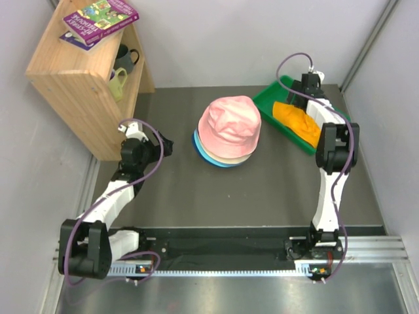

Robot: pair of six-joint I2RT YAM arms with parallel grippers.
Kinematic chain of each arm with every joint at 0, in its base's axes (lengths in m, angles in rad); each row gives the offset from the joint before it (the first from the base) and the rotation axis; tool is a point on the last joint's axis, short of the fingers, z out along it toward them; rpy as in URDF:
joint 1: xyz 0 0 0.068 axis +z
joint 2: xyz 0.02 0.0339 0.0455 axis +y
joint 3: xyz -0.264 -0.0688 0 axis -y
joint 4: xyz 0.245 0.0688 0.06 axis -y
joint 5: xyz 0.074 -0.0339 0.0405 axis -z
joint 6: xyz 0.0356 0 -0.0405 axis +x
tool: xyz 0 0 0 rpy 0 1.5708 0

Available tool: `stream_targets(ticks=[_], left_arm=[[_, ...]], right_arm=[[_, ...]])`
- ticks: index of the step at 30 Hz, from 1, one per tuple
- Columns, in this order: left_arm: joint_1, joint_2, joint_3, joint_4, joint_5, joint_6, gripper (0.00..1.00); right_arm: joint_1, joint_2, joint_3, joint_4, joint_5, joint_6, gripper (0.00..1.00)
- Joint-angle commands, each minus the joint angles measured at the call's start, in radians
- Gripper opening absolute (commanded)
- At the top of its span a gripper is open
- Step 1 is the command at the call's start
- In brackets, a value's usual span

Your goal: Stack the hats

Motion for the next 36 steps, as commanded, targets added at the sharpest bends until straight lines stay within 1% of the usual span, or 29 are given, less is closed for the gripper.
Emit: stream_targets(ticks=[1, 5, 7, 11, 14, 15, 16, 17, 18, 19, 21, 22, 24, 25, 27, 28, 30, 31, 32, 33, 34, 35, 36], left_arm=[[0.001, -0.004, -0.008, 0.061, -0.010, 0.018, 0.99], [0.000, -0.004, -0.008, 0.059, -0.004, 0.014, 0.99], [0.001, -0.005, -0.009, 0.059, -0.005, 0.014, 0.99], [0.001, -0.011, -0.011, 0.059, -0.016, 0.016, 0.99], [0.001, -0.013, -0.014, 0.062, -0.016, 0.016, 0.99], [0.001, -0.013, -0.014, 0.062, -0.016, 0.016, 0.99], [0.000, -0.015, -0.014, 0.064, -0.018, 0.016, 0.99], [0.001, -0.018, -0.015, 0.064, -0.016, 0.018, 0.99], [0.000, -0.021, -0.015, 0.064, -0.016, 0.019, 0.99], [0.001, -0.024, -0.015, 0.061, -0.016, 0.018, 0.98], [0.000, -0.039, -0.012, 0.059, -0.009, 0.011, 0.97], [0.000, -0.047, -0.008, 0.050, 0.002, 0.008, 0.97], [-0.006, -0.071, 0.006, 0.030, 0.014, 0.001, 0.97], [-0.013, -0.077, 0.026, 0.018, 0.024, 0.005, 0.96], [-0.039, -0.105, 0.043, -0.013, 0.018, 0.014, 0.94], [-0.048, -0.116, 0.052, -0.015, 0.016, 0.016, 0.93], [-0.075, -0.137, 0.066, -0.031, 0.019, 0.004, 0.92], [-0.114, -0.151, 0.115, -0.063, 0.024, -0.027, 0.92], [-0.152, -0.151, 0.127, -0.070, 0.024, -0.048, 0.92], [-0.175, -0.156, 0.139, -0.073, 0.022, -0.061, 0.91], [-0.203, -0.156, 0.164, -0.073, 0.018, -0.071, 0.91], [-0.264, -0.154, 0.176, -0.067, 0.011, -0.091, 0.91], [-0.296, -0.148, 0.189, -0.058, 0.002, -0.099, 0.91]], right_arm=[[-0.024, 0.036, 0.081, -0.084, 0.089, 0.040, 0.81], [-0.026, 0.096, 0.133, -0.126, 0.127, 0.041, 0.81], [-0.026, 0.116, 0.150, -0.156, 0.120, 0.040, 0.81], [-0.027, 0.143, 0.159, -0.156, 0.098, 0.032, 0.80], [-0.034, 0.154, 0.173, -0.150, 0.046, 0.015, 0.73], [-0.037, 0.157, 0.177, -0.149, 0.031, 0.011, 0.63], [-0.040, 0.159, 0.179, -0.150, 0.017, 0.005, 0.50], [-0.043, 0.157, 0.185, -0.155, 0.003, 0.004, 0.34], [-0.047, 0.153, 0.181, -0.156, 0.000, 0.004, 0.07], [-0.050, 0.144, 0.173, -0.155, -0.003, 0.003, 0.00], [-0.055, 0.084, 0.136, -0.147, -0.015, -0.003, 0.00], [-0.055, 0.017, 0.095, -0.138, -0.020, -0.009, 0.00], [-0.055, -0.068, 0.050, -0.114, -0.020, -0.020, 0.00], [-0.055, -0.162, 0.008, -0.106, -0.023, -0.023, 0.00], [-0.053, -0.269, -0.039, -0.080, -0.031, -0.025, 0.00], [-0.052, -0.375, -0.087, -0.071, -0.038, -0.022, 0.00], [-0.038, -0.480, -0.140, -0.034, -0.040, -0.009, 0.00], [-0.015, -0.624, -0.211, -0.005, -0.047, 0.015, 0.00], [-0.011, -0.709, -0.259, 0.014, -0.055, 0.021, 0.00], [0.041, -0.746, -0.283, 0.023, -0.054, 0.037, 0.00], [0.064, -0.784, -0.327, 0.035, -0.049, 0.043, 0.00], [0.089, -0.848, -0.345, 0.057, -0.037, 0.047, 0.00], [0.144, -0.878, -0.362, 0.064, -0.026, 0.060, 0.00]])
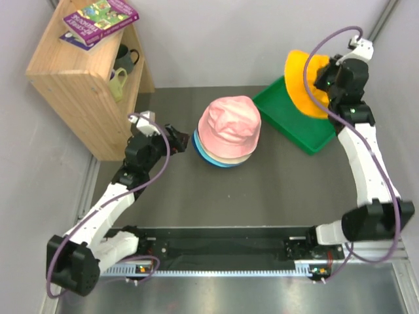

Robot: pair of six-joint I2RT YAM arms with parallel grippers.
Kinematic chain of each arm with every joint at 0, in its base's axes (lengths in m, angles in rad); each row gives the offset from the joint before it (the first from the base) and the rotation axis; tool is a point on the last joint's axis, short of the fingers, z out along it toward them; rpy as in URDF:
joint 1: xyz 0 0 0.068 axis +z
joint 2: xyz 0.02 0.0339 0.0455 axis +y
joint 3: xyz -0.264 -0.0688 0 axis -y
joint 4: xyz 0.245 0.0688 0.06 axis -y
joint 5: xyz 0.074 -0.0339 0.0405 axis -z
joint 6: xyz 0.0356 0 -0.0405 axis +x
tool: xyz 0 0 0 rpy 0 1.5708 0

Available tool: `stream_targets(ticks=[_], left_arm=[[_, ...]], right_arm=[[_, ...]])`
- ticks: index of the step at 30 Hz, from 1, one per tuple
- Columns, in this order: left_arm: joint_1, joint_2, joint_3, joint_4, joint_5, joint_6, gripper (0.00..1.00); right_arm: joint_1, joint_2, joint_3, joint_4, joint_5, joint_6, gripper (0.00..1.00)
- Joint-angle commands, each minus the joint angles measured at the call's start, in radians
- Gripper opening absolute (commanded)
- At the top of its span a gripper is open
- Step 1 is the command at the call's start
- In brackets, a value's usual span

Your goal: Stack the hats

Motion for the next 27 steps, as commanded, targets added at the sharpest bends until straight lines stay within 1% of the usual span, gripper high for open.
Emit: stream_targets(ticks=[1, 2, 3, 5, 6, 8, 12, 14, 20, 22, 25, 27], left_arm=[[-0.151, -0.015, 0.112, 0.040, 0.000, -0.067, 0.91], [-0.209, 0.000, 0.128, 0.051, 0.000, -0.073, 0.91], [-0.233, 0.013, 0.145, 0.057, 0.002, -0.074, 0.91], [-0.290, 0.046, 0.194, 0.090, 0.029, -0.071, 0.91], [-0.301, 0.060, 0.208, 0.105, 0.051, -0.071, 0.91], [-0.316, 0.092, 0.240, 0.151, 0.106, -0.091, 0.91], [-0.336, 0.123, 0.266, 0.252, 0.170, -0.114, 0.92], [-0.350, 0.146, 0.283, 0.284, 0.187, -0.116, 0.92], [-0.396, 0.241, 0.347, 0.310, 0.215, -0.113, 0.91], [-0.413, 0.264, 0.363, 0.330, 0.229, -0.116, 0.88], [-0.432, 0.293, 0.369, 0.356, 0.209, -0.119, 0.86], [-0.444, 0.301, 0.367, 0.363, 0.192, -0.116, 0.81]], right_arm=[[0.163, -0.178, -0.110, 0.093, 0.022, 0.047, 0.00], [0.195, -0.225, -0.118, 0.103, 0.058, 0.049, 0.00], [0.255, -0.248, -0.124, 0.106, 0.074, 0.055, 0.00], [0.307, -0.299, -0.133, 0.115, 0.097, 0.058, 0.00], [0.356, -0.311, -0.132, 0.112, 0.106, 0.062, 0.00], [0.401, -0.340, -0.135, 0.104, 0.131, 0.062, 0.00], [0.511, -0.370, -0.165, 0.107, 0.140, 0.073, 0.00], [0.545, -0.379, -0.190, 0.113, 0.146, 0.082, 0.00], [0.643, -0.379, -0.214, 0.136, 0.171, 0.098, 0.00], [0.669, -0.371, -0.208, 0.136, 0.186, 0.096, 0.00], [0.694, -0.357, -0.199, 0.132, 0.197, 0.090, 0.00], [0.705, -0.357, -0.198, 0.132, 0.198, 0.087, 0.00]])
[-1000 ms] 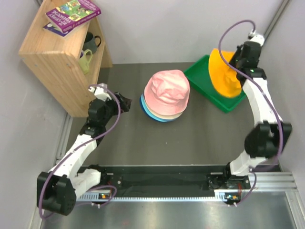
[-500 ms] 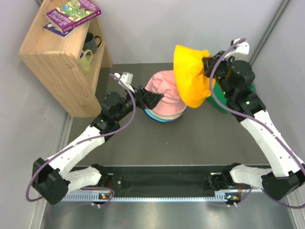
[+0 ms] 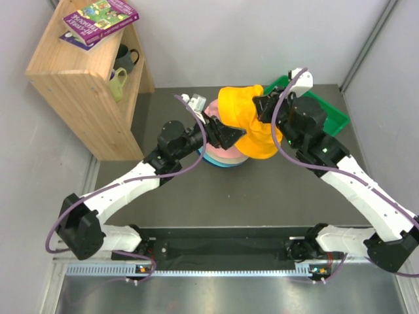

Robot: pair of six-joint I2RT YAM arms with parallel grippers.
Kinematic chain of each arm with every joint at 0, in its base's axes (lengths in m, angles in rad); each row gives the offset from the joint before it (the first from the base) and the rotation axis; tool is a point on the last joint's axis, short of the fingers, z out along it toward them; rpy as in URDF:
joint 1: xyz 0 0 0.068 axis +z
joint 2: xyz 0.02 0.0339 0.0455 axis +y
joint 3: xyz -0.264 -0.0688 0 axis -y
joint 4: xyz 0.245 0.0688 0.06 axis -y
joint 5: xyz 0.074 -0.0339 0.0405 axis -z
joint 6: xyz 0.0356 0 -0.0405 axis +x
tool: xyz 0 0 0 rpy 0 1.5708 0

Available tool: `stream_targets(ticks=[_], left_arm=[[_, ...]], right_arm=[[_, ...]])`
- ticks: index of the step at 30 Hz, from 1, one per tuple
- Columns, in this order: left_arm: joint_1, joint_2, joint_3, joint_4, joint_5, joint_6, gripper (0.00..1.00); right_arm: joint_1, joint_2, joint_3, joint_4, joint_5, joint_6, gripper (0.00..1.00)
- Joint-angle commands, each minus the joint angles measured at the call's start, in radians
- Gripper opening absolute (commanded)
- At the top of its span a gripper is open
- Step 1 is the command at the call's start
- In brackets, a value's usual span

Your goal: Stack the hats

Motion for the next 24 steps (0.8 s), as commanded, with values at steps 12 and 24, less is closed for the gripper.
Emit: stream_targets(ticks=[12, 24], left_arm=[[-0.026, 0.078, 0.208, -0.029, -0.036, 0.054, 0.00], [0.219, 0.139, 0.248, -0.115, 0.189, -0.084, 0.00]], right_arm=[[0.038, -0.039, 0.072, 0.044, 0.205, -0.099, 0.00], [0.038, 0.084, 0.152, 0.084, 0.213, -0.173, 0.00]])
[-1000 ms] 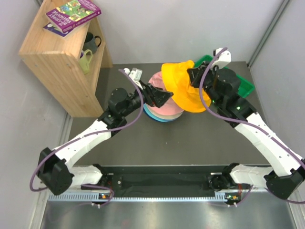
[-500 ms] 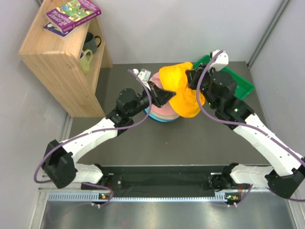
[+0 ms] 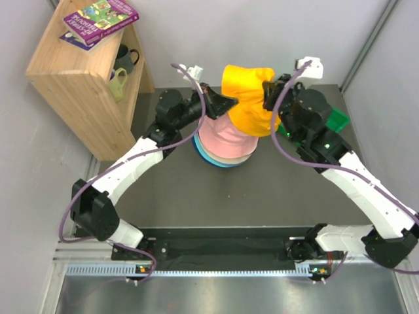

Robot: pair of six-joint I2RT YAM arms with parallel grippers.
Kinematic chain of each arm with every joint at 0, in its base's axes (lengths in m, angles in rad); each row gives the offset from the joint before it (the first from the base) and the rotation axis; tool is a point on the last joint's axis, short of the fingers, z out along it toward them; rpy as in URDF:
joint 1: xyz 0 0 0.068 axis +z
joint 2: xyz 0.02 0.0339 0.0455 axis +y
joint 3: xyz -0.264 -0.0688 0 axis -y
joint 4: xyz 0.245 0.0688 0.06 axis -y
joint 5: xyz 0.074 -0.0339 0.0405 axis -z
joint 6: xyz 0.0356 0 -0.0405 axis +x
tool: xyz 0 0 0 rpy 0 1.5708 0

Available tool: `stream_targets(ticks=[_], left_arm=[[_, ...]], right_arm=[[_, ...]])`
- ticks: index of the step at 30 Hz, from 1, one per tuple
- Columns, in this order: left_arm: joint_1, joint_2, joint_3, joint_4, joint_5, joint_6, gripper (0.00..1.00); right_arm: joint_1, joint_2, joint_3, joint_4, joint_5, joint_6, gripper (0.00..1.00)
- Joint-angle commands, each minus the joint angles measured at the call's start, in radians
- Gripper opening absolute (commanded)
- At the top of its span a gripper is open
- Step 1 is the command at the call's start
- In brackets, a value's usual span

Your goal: Stack the hats

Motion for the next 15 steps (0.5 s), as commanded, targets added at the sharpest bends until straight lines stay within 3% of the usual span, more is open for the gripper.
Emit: stream_targets(ticks=[1, 4, 5, 8, 12, 15], left_arm=[[0.158, -0.096, -0.124, 0.054, 0.095, -0.122, 0.00], [0.253, -0.142, -0.210, 0.075, 0.168, -0.173, 0.00], [0.271, -0.146, -0.233, 0.072, 0.188, -0.179, 0.00], [0.337, -0.162, -0.282, 0.081, 0.270, -0.219, 0.00], [0.394, -0.179, -0.341, 0.135, 0.336, -0.282, 0.00], [0.404, -0.182, -0.373, 0.176, 0.389, -0.319, 0.00]], right_arm=[[0.012, 0.067, 0.044, 0.046, 0.001, -0.039, 0.01], [0.012, 0.100, 0.047, 0.043, -0.036, -0.037, 0.26], [0.007, 0.106, 0.052, 0.039, -0.043, -0.037, 0.54], [-0.028, 0.126, 0.060, 0.013, -0.100, -0.036, 0.82], [-0.155, 0.104, 0.008, 0.026, -0.282, 0.013, 0.90], [-0.285, 0.072, -0.092, 0.116, -0.541, 0.065, 0.92]])
